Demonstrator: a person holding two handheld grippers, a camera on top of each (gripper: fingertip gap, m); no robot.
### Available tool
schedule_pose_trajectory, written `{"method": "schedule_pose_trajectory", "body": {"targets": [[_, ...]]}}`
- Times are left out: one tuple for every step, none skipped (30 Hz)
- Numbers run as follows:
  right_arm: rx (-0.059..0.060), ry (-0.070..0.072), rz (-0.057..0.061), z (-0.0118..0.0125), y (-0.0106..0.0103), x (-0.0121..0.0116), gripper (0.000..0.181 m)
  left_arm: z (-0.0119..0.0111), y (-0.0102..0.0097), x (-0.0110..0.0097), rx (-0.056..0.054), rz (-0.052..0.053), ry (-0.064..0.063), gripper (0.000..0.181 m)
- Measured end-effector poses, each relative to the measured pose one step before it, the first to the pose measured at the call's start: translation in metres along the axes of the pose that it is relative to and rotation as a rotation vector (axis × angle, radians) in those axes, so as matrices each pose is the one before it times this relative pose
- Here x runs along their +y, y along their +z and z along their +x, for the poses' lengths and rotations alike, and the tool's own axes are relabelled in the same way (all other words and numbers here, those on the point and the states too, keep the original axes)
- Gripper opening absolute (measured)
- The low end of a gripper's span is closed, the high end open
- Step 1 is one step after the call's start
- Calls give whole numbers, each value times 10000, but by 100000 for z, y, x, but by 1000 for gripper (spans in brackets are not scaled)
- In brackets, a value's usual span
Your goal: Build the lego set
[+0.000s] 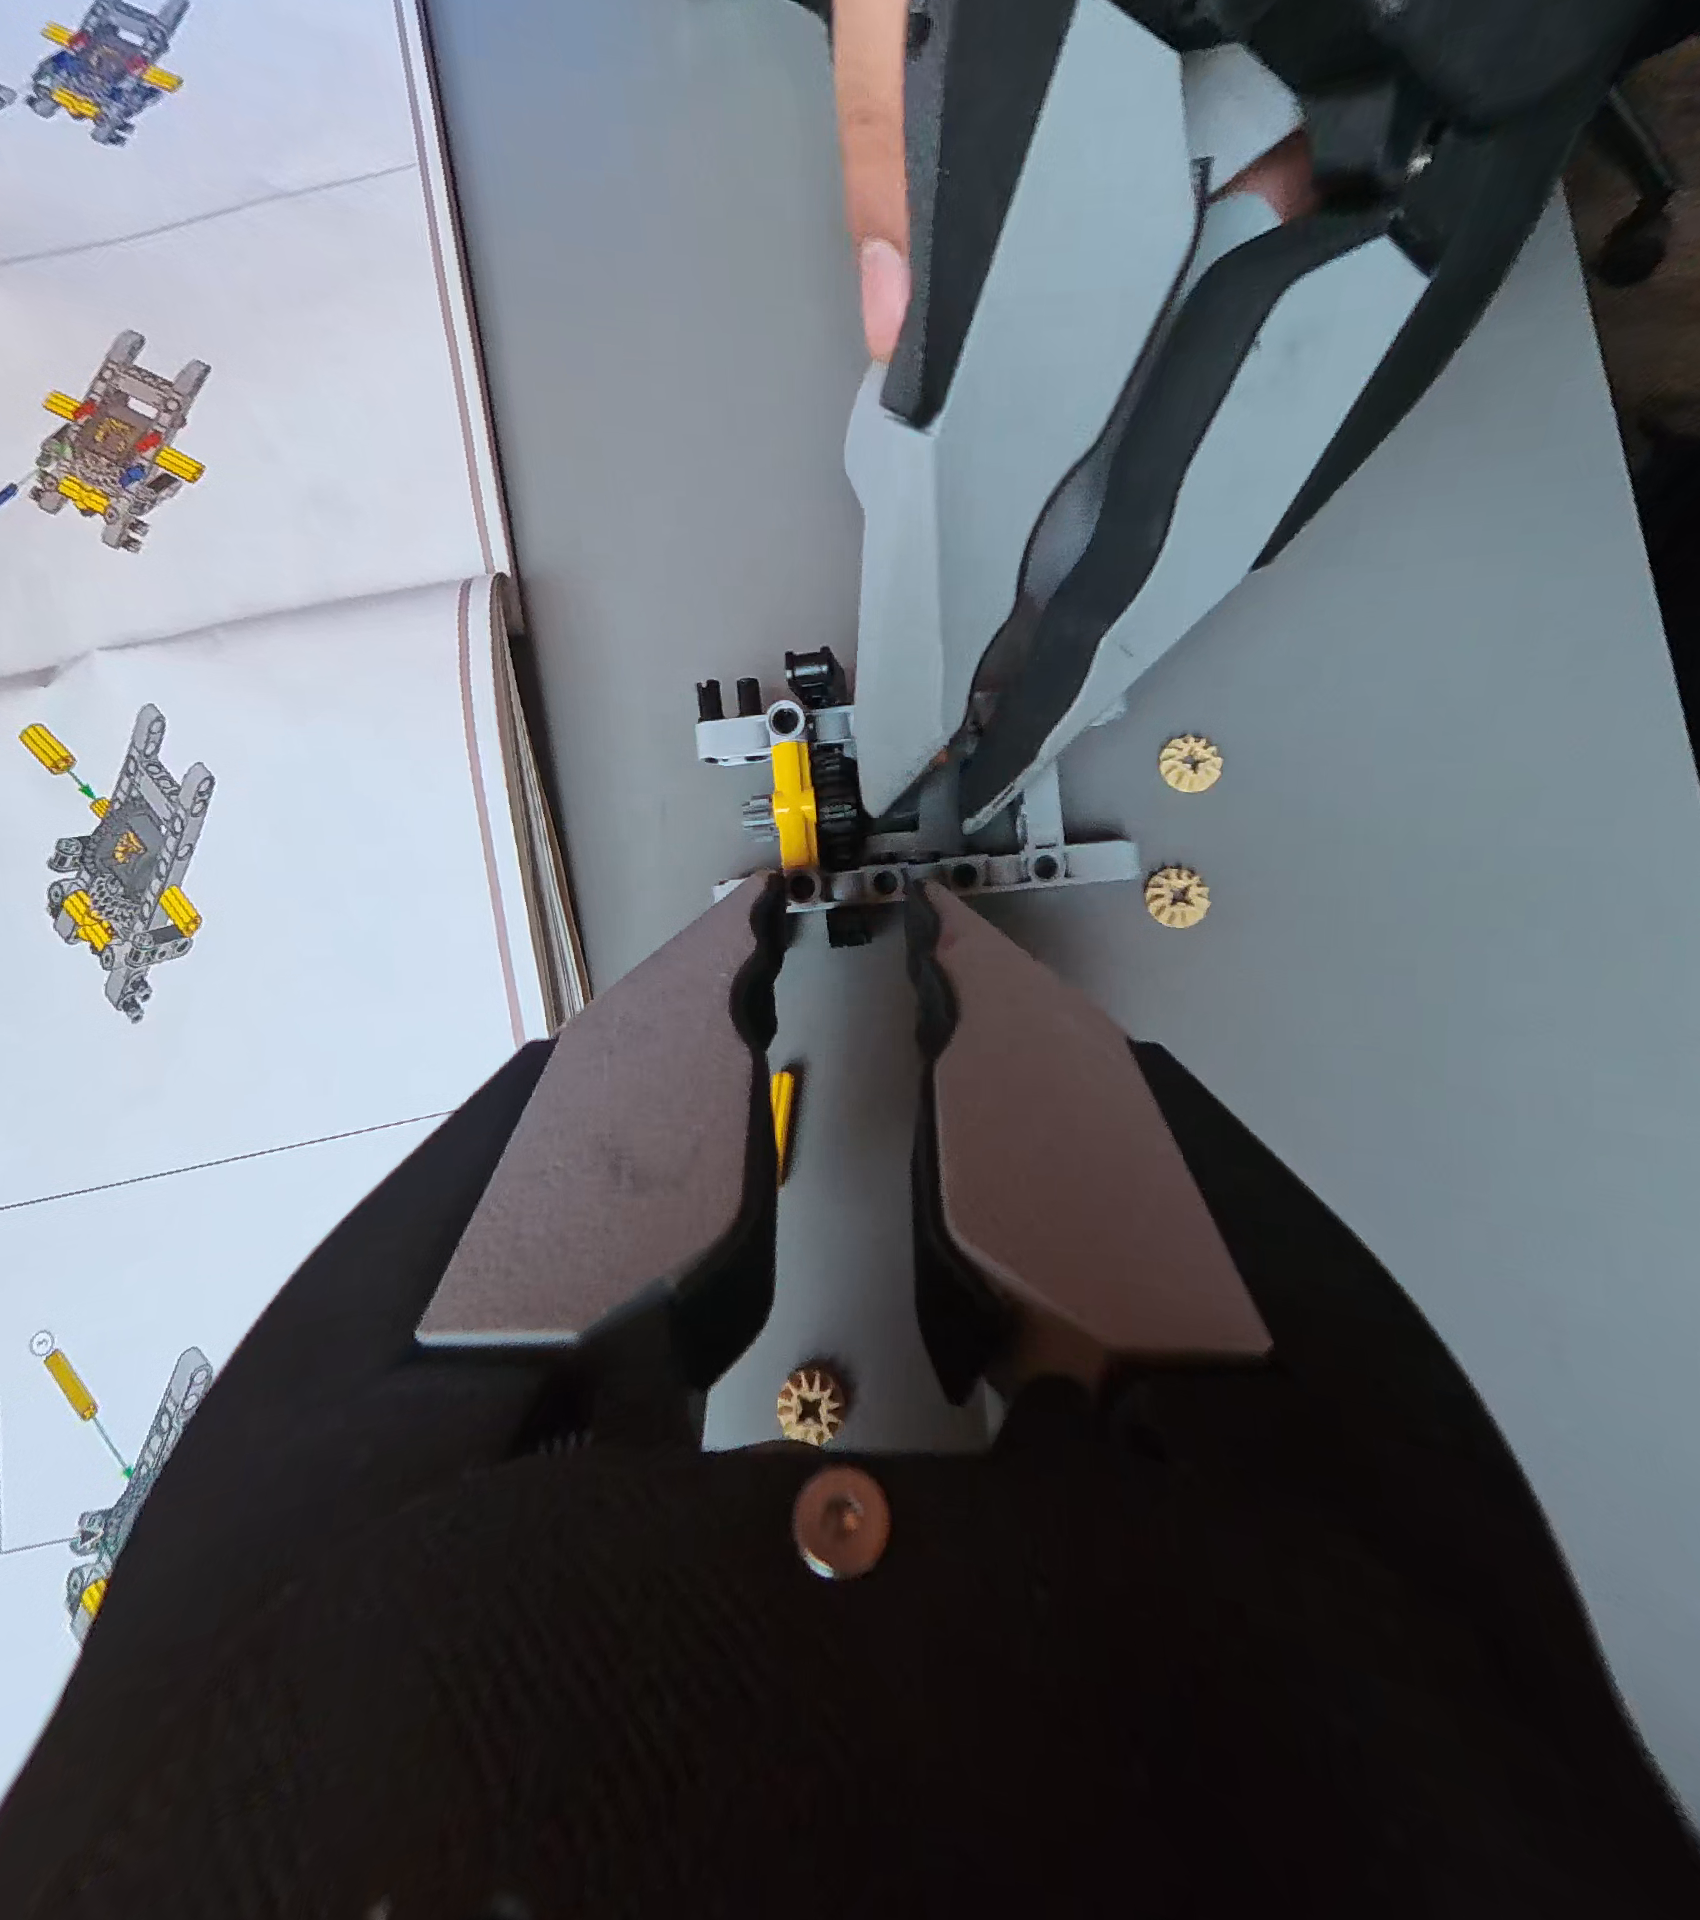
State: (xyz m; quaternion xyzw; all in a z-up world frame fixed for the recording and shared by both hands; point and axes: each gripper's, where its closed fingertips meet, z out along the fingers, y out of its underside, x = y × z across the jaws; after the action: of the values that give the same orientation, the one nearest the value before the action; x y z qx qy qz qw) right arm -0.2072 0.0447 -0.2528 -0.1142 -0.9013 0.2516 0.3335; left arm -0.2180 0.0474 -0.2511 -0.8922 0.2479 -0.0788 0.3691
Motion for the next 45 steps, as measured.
{"method": "schedule_pose_trajectory", "body": {"targets": [[39, -33, -17, -8, 22, -30, 11, -89, -37, 46, -41, -29, -25, 18], [1, -31, 4, -32, -10, -11, 11, -26, -68, 17, 4, -2, -11, 16], [9, -36, -1, -1, -17, -1, 11, -15, -41, -8, -3, 12, -2, 14], [23, -36, -13, 25, -3, 34, 11, -27, -10, 15, -13, -5, -12, 13], [39, -57, -22, 21, 8, 37, 11, -27, 11, 18, -18, -21, -18, 13], [46, -118, -43, 5, -6, 48, 11, -1, 16, -17, -7, 0, -13, 13], [34, -186, -34, -50, -40, 6, 11, 52, 13, -13, 22, -3, -1, 13], [19, -189, -21, -69, -46, 1, 11, 50, -2, -13, 14, -2, 14, 13], [-3, -161, 16, -83, -60, -39, 11, 5, -6, -29, -8, 7, 18, 13], [-17, -140, 34, -77, -49, -14, 10, 11, -15, -35, -3, 9, 8, 13], [13, -136, 24, -10, -43, 17, 10, 9, -2, -18, -2, 7, 13, 13], [12, -151, 20, -4, -71, -12, 10, 18, -13, -41, -5, 12, 27, 13], [45, -131, 10, 52, -87, -23, 11, -4, -4, -16, -21, 4, 28, 13], [38, -85, 18, 60, -78, -36, 11, 11, -14, -23, -1, 10, 19, 13], [-37, -35, 21, -40, -46, -28, 12, 10, -22, -32, 1, 17, 1, 13], [-18, -2, -12, 1, -35, 21, 14, 3, -30, -39, 11, 21, -15, 13], [12, 8, -40, 37, -29, 71, 16, 28, -44, -68, 23, 39, -15, 14], [-9, 9, -22, 1, -53, 44, 16, -2, -51, -63, 8, 43, -7, 14], [12, 5, 14, 8, -104, -19, 16, -2, -60, -45, 6, 30, -9, 14], [32, 10, 49, 51, -142, -66, 16, -20, -74, -50, 2, 38, -11, 14], [16, 42, 59, 23, -182, -82, 16, -5, -69, -82, 11, 56, -14, 14], [14, 79, 48, 59, -202, -48, 16, 2, -78, -70, 24, 51, -24, 14], [30, 101, 58, 93, -227, -28, 16, -16, -89, -49, 11, 36, -23, 15], [32, 134, 104, 136, -249, -48, 16, -34, -77, -49, -5, 39, -16, 15], [24, 208, 151, 151, -274, -55, 17, -36, -68, -41, -2, 33, -15, 15], [35, 294, 200, 203, -304, -47, 16, -34, -69, -14, -5, 16, -10, 15], [64, 355, 262, 266, -360, -46, 16, -58, -70, -6, -30, 6, -1, 15], [69, 410, 307, 298, -405, -39, 15, -94, -76, 14, -43, 5, 8, 15], [51, 479, 335, 319, -448, 14, 15, -116, -118, -17, -54, 27, -2, 15], [38, 574, 356, 394, -460, 108, 14, -169, -142, -18, -53, 45, -37, 16], [78, 669, 360, 591, -477, 240, 15, -233, -188, -37, -70, 59, -66, 17], [128, 739, 380, 802, -484, 283, 16, -308, -227, -82, -108, 93, -83, 18], [149, 757, 367, 957, -488, 302, 18, -355, -269, -111, -121, 126, -99, 19], [216, 759, 291, 1133, -449, 332, 21, -325, -298, -155, -98, 157, -107, 20], [248, 723, 215, 1203, -377, 352, 21, -399, -317, -193, -126, 183, -137, 21], [158, 657, 192, 1010, -293, 308, 22, -442, -337, -235, -140, 212, -168, 22], [39, 582, 206, 715, -238, 138, 23, -504, -333, -275, -167, 240, -193, 23], [3, 508, 220, 519, -209, -94, 25, -576, -342, -335, -204, 283, -231, 24], [-15, 403, 233, 358, -199, -297, 28, -653, -336, -366, -233, 305, -259, 25], [15, 293, 250, 297, -152, -381, 31, -731, -314, -370, -282, 308, -294, 27], [84, 221, 245, 336, -66, -355, 36, -661, -287, -370, -232, 315, -292, 32], [91, 178, 201, 345, 7, -297, 41, -627, -263, -372, -208, 312, -311, 35], [-4, 121, 131, 200, 102, -234, 44, -654, -268, -362, -220, 300, -368, 35], [2, 87, 89, 193, 191, -218, 49, -491, -243, -354, -104, 283, -375, 38], [68, 66, 66, 272, 312, -210, 54, -321, -214, -348, 2, 256, -364, 40]]}}
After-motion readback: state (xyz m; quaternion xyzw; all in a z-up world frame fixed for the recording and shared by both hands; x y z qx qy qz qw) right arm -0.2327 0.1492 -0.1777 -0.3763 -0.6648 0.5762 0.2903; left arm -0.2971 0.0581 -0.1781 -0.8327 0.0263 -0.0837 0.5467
